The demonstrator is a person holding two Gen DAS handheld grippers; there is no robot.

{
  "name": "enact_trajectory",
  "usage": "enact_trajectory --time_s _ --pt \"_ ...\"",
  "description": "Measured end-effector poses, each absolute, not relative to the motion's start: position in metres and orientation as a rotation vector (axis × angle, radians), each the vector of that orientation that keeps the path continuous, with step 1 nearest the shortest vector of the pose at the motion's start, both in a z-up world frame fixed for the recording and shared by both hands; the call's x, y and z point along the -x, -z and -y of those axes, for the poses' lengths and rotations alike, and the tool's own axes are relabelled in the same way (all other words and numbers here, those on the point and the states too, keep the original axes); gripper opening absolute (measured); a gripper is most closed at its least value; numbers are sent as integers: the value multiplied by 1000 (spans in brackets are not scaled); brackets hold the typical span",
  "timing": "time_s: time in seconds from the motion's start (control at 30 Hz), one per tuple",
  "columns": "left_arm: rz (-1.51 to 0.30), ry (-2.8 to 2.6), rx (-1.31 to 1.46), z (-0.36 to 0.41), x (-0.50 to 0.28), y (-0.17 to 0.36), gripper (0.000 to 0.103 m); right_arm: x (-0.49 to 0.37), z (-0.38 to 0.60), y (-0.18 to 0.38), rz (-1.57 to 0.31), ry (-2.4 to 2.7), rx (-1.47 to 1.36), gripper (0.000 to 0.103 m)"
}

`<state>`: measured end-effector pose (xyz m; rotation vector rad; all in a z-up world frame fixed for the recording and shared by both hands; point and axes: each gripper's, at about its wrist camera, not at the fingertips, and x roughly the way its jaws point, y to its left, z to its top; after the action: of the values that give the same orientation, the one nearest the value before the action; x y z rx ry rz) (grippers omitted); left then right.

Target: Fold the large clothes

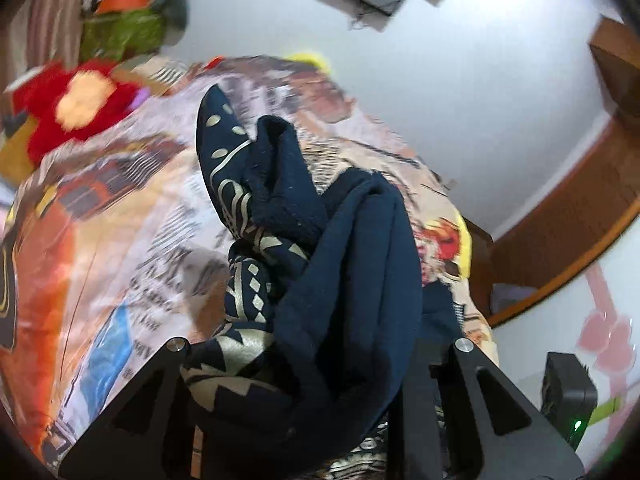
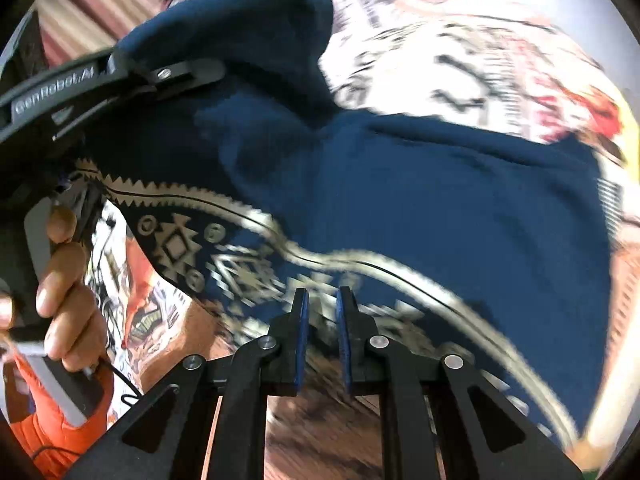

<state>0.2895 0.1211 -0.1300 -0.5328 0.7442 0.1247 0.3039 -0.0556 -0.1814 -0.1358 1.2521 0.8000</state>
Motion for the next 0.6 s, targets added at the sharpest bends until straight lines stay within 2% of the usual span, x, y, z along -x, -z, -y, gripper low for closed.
enact_trajectory --time_s 0.17,0.33,0.6 --pt "-745 -70 458 -77 -305 115 23 -314 126 172 -1207 -642 98 10" --pt "-771 -17 430 -32 -325 109 23 -322 158 213 -1330 -659 -19 10" --pt "-834 101 304 60 -347 112 23 -318 203 186 -1286 -653 -150 10"
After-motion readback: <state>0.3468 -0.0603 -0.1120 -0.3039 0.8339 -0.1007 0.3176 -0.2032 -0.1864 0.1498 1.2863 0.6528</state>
